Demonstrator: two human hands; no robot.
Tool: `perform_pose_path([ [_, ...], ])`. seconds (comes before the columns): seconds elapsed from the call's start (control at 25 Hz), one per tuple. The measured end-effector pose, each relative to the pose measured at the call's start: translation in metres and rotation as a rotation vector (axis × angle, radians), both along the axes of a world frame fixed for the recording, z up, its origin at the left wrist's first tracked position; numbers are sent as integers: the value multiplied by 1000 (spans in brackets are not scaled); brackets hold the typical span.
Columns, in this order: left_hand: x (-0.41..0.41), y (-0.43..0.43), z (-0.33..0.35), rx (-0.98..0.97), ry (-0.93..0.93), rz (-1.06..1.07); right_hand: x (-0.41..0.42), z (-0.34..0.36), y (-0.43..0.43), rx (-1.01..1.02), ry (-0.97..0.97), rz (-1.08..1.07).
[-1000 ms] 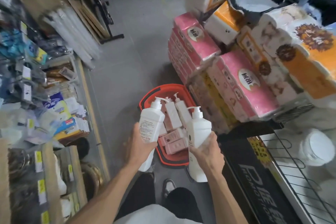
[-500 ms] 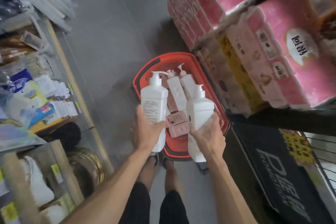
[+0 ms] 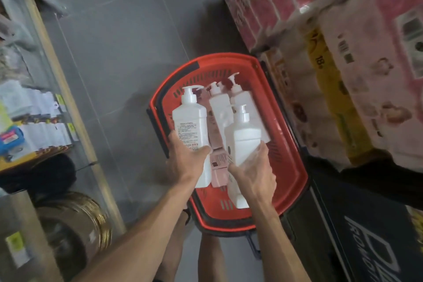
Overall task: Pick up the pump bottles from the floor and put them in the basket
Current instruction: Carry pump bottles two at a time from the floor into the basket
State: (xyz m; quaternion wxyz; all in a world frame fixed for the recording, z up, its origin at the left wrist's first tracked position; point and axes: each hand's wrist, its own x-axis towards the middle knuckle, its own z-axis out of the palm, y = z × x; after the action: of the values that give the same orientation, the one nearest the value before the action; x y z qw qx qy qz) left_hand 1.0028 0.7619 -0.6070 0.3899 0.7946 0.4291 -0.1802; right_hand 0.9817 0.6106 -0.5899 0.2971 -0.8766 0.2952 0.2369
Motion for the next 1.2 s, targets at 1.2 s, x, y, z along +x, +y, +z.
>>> perform_pose_path([
  [1.2,53,-8,-191,35,174,243,105,-138,45,-71,-25,360],
])
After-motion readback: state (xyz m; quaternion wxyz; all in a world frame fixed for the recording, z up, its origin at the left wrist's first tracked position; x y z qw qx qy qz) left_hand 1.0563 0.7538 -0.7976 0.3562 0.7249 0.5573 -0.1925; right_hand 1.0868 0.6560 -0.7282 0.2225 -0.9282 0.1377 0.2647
